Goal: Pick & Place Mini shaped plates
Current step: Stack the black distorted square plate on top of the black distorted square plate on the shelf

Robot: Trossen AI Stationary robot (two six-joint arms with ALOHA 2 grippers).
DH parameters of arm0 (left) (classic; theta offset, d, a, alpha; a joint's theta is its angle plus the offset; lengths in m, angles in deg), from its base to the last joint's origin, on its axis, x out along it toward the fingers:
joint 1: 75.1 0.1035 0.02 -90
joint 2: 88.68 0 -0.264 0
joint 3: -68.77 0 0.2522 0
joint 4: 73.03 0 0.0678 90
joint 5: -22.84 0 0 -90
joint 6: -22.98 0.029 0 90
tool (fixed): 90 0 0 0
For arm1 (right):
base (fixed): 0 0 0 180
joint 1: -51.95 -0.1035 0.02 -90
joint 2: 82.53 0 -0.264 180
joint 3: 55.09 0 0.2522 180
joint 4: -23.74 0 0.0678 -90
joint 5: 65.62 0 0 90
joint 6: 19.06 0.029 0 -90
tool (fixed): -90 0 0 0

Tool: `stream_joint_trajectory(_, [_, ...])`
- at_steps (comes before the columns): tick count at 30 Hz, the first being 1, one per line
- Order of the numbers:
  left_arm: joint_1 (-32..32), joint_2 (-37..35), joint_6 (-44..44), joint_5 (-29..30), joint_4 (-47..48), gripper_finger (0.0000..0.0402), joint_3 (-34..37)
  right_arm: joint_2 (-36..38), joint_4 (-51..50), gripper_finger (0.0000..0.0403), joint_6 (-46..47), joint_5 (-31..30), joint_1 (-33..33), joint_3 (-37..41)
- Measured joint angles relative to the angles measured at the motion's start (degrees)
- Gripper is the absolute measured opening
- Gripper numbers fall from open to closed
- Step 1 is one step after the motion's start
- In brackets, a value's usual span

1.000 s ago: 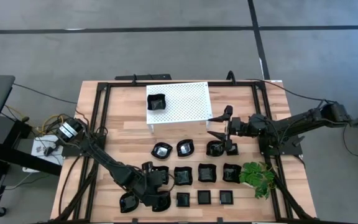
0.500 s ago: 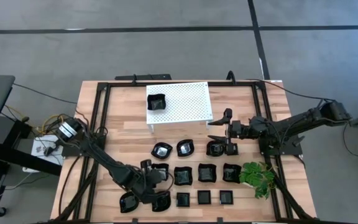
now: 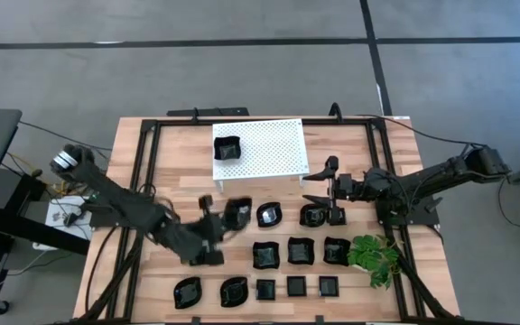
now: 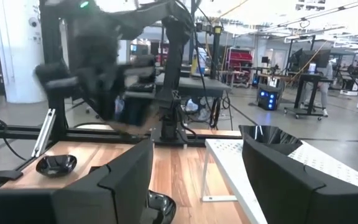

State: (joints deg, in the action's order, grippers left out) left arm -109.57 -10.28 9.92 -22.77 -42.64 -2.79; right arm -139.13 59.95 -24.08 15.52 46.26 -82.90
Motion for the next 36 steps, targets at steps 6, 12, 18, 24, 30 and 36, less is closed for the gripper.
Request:
stream_joint_trajectory(6, [10.0,-5.4,15.3,-0.4,0.1,0.0006,0.0,0.0,0.0,0.0244,0.0,-0.1,1.4,0.0])
stream_joint_trajectory(12, [24.4,-8.0,20.3,-7.5,1.0,0.0006,0.0,0.0,-0.1,0.0244,0.0,-0.2,2.1,0.0])
stream_joint_trajectory(18, [35.1,-5.2,20.3,-14.8,2.3,0.0006,2.9,0.0,-0.3,0.0244,0.0,-0.2,2.1,0.0])
stream_joint_trajectory(24, [35.3,-5.5,23.8,-9.3,2.3,0.0007,4.3,0.0,-1.2,0.0244,0.0,-0.2,1.3,0.0])
stream_joint_trajectory(30, [36.1,-6.3,24.6,-10.6,4.3,0.0006,4.3,0.0,-1.5,0.0244,0.1,-0.1,0.8,0.0])
stream_joint_trajectory(36, [37.5,-6.3,21.9,-11.2,5.4,0.0009,4.3,0.0,-1.6,0.0244,1.9,-0.1,0.8,0.0])
